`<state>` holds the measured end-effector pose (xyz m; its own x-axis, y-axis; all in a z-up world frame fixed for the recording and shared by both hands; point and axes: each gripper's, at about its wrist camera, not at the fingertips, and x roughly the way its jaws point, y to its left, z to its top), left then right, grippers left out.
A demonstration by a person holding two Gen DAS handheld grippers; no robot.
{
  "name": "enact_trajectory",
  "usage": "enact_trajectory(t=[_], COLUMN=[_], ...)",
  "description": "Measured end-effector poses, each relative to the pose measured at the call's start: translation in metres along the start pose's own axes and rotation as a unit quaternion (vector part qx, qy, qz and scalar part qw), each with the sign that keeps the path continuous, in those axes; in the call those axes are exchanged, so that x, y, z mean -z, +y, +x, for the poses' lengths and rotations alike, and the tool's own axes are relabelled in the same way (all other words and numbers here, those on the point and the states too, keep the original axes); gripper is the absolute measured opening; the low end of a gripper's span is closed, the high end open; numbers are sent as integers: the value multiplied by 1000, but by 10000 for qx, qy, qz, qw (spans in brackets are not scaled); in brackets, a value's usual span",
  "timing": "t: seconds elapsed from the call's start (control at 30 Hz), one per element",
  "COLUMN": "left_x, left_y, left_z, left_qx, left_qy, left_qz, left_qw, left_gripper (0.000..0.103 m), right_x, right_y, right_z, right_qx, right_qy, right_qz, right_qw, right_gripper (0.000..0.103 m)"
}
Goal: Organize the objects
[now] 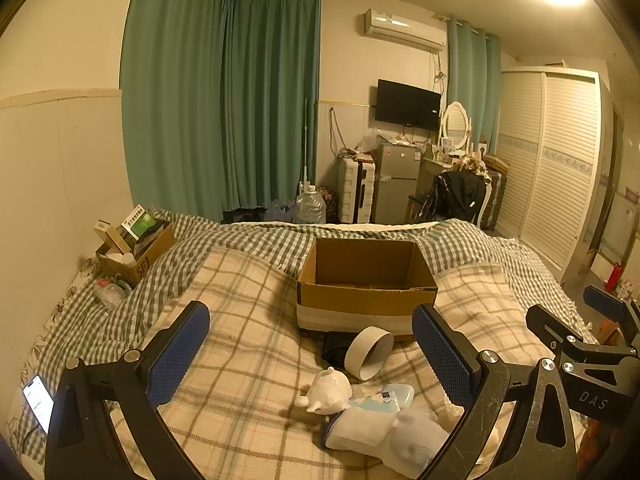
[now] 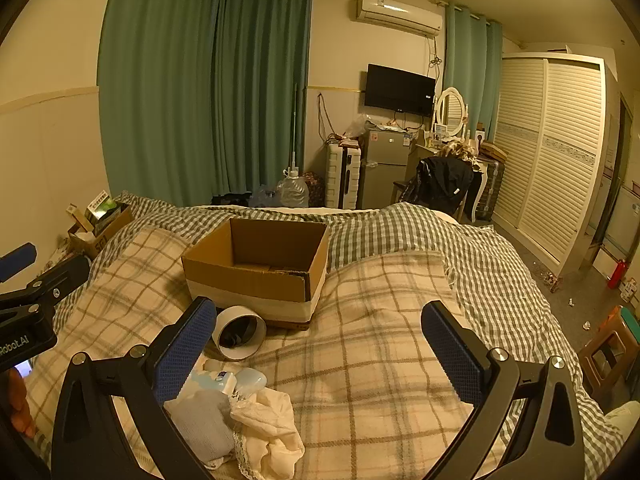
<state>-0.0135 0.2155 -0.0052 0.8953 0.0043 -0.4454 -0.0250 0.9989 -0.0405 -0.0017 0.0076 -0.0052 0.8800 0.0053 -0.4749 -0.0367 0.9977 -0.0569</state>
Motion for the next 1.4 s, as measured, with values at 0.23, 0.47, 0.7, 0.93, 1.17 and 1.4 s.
enact_trajectory(t=[0.23, 0.47, 0.7, 0.93, 1.17, 1.4], left_x=[1, 1, 1, 1, 1, 0], left_y=[-1, 0, 0, 0, -1, -2], left_z=[1, 1, 0, 0, -1, -2], left_qx=[-3, -2, -7, -10, -4, -8], left_qy=[5, 10, 13, 15, 10, 5], left_qz=[4, 5, 6, 19, 44, 55], left_qw=[10000, 10000, 10000, 10000, 10000, 10000], left_gripper=[103, 103, 103, 103, 103, 103], right_x=[7, 8, 7, 2, 1, -1], right_y=[7, 7, 8, 8, 8, 9], right_z=[-1, -1, -1, -1, 0, -1], right_qx=[-7, -15, -35, -52, -62, -67], right_qy=[18, 18, 27, 31, 27, 8], right_qz=[-16, -24, -42, -54, -67, -79], right_qw=[10000, 10000, 10000, 10000, 10000, 9999], right_gripper=[103, 103, 103, 103, 103, 103])
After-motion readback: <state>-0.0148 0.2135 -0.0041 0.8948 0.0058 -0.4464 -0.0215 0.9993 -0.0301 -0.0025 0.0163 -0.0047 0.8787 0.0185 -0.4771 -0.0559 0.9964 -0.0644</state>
